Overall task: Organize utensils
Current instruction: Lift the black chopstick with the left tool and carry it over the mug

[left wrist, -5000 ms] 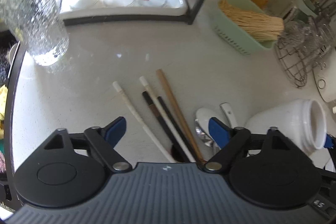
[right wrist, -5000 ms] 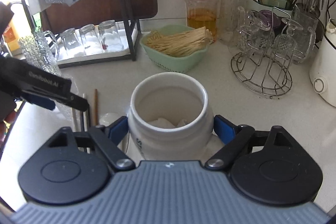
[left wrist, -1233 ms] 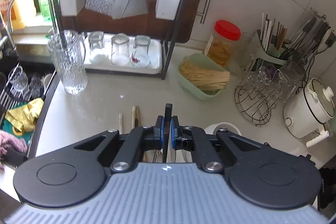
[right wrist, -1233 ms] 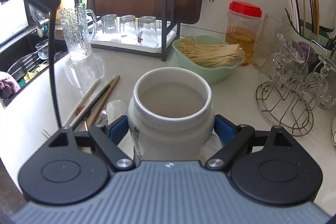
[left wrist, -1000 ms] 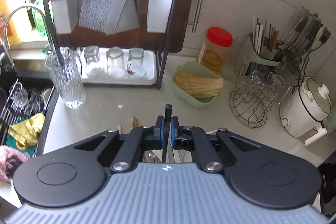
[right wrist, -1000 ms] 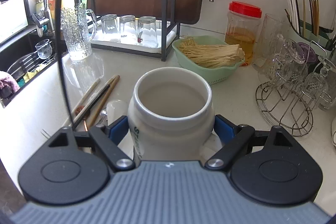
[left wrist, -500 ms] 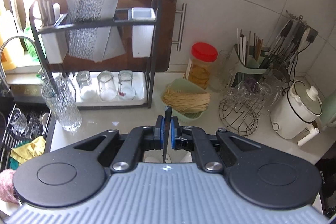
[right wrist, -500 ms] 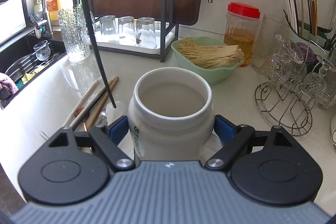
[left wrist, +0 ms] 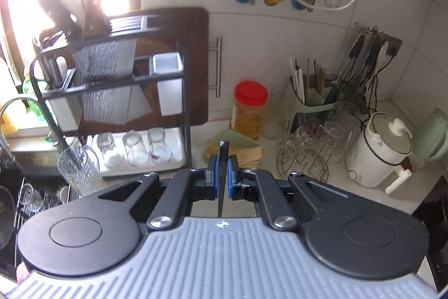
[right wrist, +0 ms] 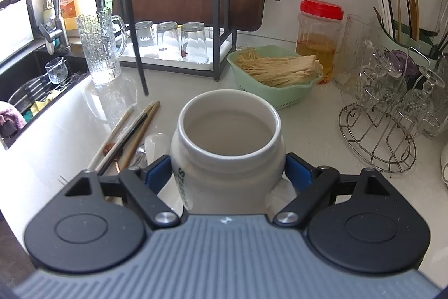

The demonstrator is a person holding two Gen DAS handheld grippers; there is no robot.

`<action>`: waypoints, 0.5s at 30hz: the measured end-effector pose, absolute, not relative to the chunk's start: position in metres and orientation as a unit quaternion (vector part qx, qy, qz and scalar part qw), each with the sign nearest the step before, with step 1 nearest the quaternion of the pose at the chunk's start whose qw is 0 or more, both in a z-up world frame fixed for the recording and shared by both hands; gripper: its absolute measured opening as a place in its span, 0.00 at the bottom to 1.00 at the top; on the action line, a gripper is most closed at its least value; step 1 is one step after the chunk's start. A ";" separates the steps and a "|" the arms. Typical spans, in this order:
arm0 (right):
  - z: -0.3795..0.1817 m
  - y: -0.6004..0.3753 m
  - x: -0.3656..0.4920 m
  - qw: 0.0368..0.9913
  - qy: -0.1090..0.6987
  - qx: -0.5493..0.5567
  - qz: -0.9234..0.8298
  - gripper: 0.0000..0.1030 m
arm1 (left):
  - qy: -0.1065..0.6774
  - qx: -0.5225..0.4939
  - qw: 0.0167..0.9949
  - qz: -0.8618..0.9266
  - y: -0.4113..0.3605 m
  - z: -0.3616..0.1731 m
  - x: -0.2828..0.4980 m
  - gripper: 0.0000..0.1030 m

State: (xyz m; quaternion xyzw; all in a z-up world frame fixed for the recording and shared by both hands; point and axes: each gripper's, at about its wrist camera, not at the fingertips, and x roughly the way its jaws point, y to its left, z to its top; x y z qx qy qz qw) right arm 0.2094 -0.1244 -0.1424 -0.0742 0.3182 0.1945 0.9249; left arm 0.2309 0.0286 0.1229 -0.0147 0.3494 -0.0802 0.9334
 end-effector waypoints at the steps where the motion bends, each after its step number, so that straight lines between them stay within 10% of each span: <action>1: -0.143 -0.124 0.209 0.925 0.318 -0.074 0.194 0.86 | 0.349 -0.016 0.933 -0.084 0.027 0.126 0.231 0.07; 15: -0.144 -0.122 0.206 0.928 0.314 -0.075 0.188 0.86 | 0.365 -0.034 0.920 -0.140 0.006 0.139 0.246 0.07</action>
